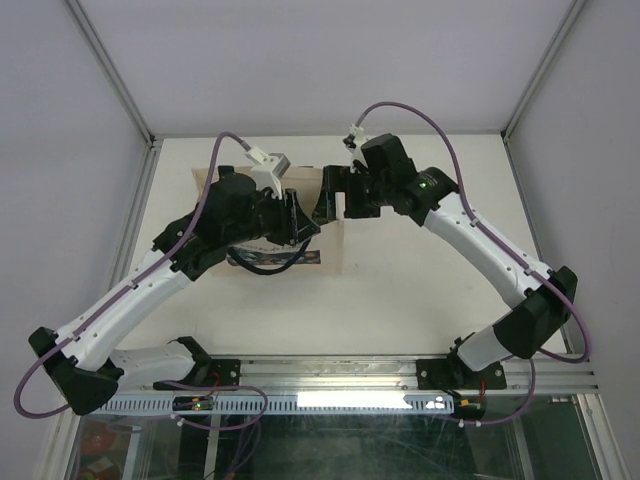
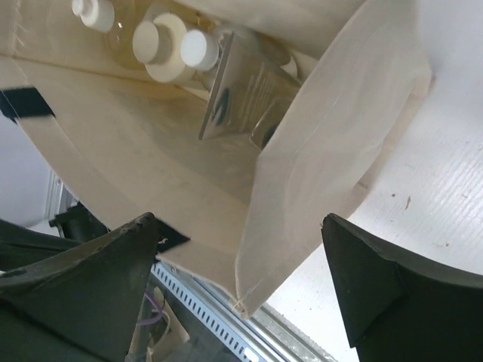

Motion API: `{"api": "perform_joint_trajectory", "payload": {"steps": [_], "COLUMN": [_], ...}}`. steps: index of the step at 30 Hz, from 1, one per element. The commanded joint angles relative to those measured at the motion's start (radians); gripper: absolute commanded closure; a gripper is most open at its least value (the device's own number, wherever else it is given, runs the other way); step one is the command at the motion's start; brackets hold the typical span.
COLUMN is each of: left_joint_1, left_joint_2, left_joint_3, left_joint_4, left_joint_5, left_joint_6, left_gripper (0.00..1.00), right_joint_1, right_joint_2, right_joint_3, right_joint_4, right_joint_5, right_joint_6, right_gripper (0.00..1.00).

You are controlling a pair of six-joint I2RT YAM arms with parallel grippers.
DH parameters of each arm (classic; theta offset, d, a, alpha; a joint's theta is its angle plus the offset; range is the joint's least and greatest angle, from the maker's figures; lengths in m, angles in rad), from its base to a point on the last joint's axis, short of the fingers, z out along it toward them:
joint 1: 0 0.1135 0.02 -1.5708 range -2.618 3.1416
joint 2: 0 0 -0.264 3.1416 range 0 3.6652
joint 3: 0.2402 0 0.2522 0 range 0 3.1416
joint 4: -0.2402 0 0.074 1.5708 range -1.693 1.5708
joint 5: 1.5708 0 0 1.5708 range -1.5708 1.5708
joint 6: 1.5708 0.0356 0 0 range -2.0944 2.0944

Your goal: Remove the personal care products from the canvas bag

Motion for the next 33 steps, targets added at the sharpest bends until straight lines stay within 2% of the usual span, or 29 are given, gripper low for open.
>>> {"api": "perform_joint_trajectory", "payload": {"steps": [1, 6, 11, 18, 22, 25, 33], "left_joint_1": [-0.009, -0.009, -0.009, -0.008, -0.009, -0.008, -0.009], "left_joint_2": [-0.058, -0.108, -0.158, -0.244, -0.284, -0.284, -0.283], "left_joint_3": [0.069, 0.026, -0.065, -0.158, -0.248, -0.297, -0.344], "left_joint_4": [-0.019, -0.100, -0.158, -0.184, -0.184, -0.183, -0.175], "left_joint_5": [-0.124, -0.169, -0.189, -0.182, -0.171, -0.149, -0.147], "left_joint_6": [-0.037, -0.089, -0.162, -0.239, -0.274, -0.277, -0.264], "left_gripper": [0.62, 0.61, 0.65, 0.71, 0.72, 0.75, 0.77], "right_joint_1": [0.027, 0.039, 0.067, 0.152, 0.162, 0.161, 0.167], "right_joint_2": [-0.032, -0.082, -0.100, -0.167, -0.183, -0.179, -0.156], "right_joint_3": [-0.039, -0.133, -0.220, -0.368, -0.417, -0.396, -0.119], "right_joint_4": [-0.044, -0.030, -0.019, 0.110, 0.167, 0.150, -0.056], "right_joint_5": [-0.039, -0.031, -0.013, 0.193, 0.279, 0.301, 0.353], "right_joint_6": [-0.035, -0.047, -0.093, -0.165, -0.178, -0.210, -0.343], "right_gripper": [0.07, 0.11, 0.20, 0.19, 0.17, 0.16, 0.15]}}
